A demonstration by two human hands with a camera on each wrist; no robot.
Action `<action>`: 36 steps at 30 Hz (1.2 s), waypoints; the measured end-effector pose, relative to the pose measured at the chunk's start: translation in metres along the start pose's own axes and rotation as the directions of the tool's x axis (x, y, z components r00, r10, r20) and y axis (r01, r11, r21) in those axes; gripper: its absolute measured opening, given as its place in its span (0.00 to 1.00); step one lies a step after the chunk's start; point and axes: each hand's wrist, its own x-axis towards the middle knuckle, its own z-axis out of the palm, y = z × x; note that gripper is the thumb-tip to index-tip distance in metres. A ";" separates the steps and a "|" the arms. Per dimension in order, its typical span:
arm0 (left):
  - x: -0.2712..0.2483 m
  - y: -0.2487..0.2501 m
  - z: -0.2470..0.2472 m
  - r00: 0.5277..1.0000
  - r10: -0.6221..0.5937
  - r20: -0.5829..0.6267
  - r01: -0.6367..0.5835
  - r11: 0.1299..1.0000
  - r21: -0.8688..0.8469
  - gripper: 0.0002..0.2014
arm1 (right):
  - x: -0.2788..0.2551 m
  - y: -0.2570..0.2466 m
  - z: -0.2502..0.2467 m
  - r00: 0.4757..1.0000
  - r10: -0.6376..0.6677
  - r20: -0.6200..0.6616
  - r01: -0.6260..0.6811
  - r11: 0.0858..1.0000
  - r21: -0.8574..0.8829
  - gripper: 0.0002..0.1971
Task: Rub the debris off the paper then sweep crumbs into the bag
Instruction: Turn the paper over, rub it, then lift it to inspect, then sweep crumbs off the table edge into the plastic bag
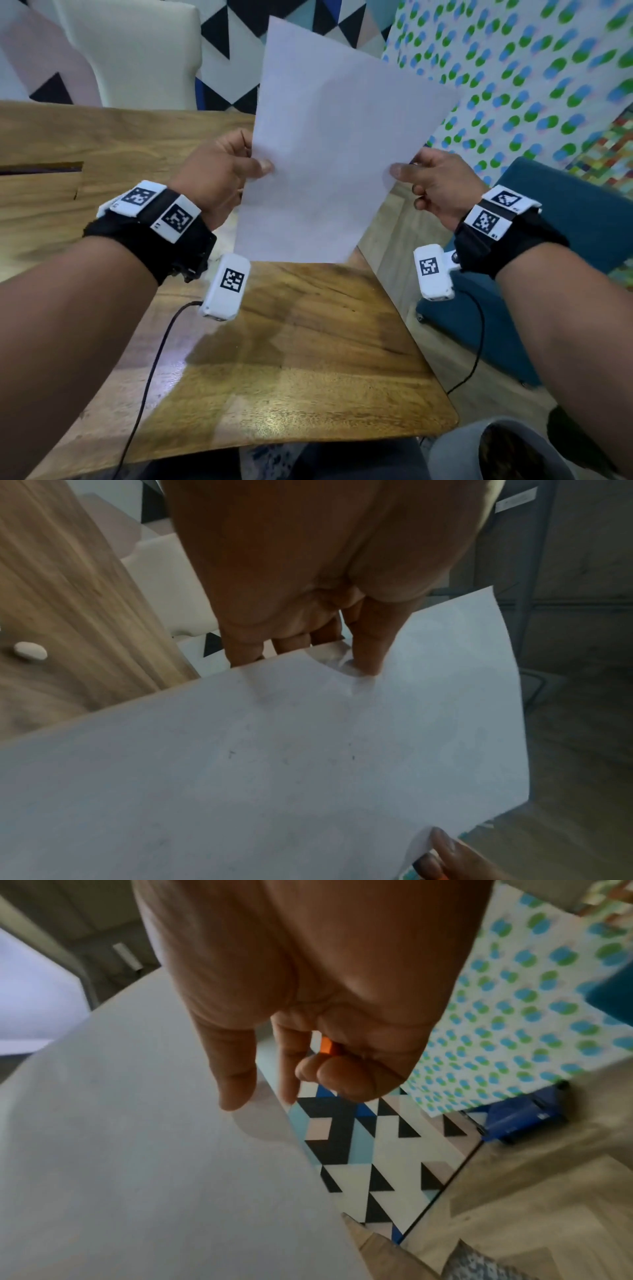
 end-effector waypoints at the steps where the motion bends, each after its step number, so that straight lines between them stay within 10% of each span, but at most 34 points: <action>1: 0.001 0.002 -0.001 1.000 0.004 -0.015 -0.004 1.000 -0.004 0.14 | -0.001 -0.004 0.002 0.999 -0.033 0.004 0.033 0.998 -0.046 0.15; 10: 0.002 -0.007 -0.005 0.967 0.097 -0.235 -0.101 0.995 -0.006 0.12 | -0.014 -0.012 0.020 0.962 -0.266 -0.055 0.256 0.955 -0.149 0.05; 15: -0.011 -0.039 -0.005 0.978 -0.096 -0.187 0.110 0.992 0.066 0.09 | -0.022 0.016 0.033 0.990 -0.143 -0.002 0.140 0.969 -0.206 0.17; 29: -0.022 -0.033 -0.034 0.962 -0.090 -0.259 0.138 0.975 0.171 0.07 | -0.011 -0.016 0.052 0.997 -0.082 -0.015 0.078 0.979 -0.187 0.19; 36: -0.072 -0.017 -0.117 0.898 -0.144 -0.415 0.293 0.900 0.323 0.05 | -0.016 -0.021 0.133 0.955 0.119 0.273 -0.095 0.991 -0.098 0.16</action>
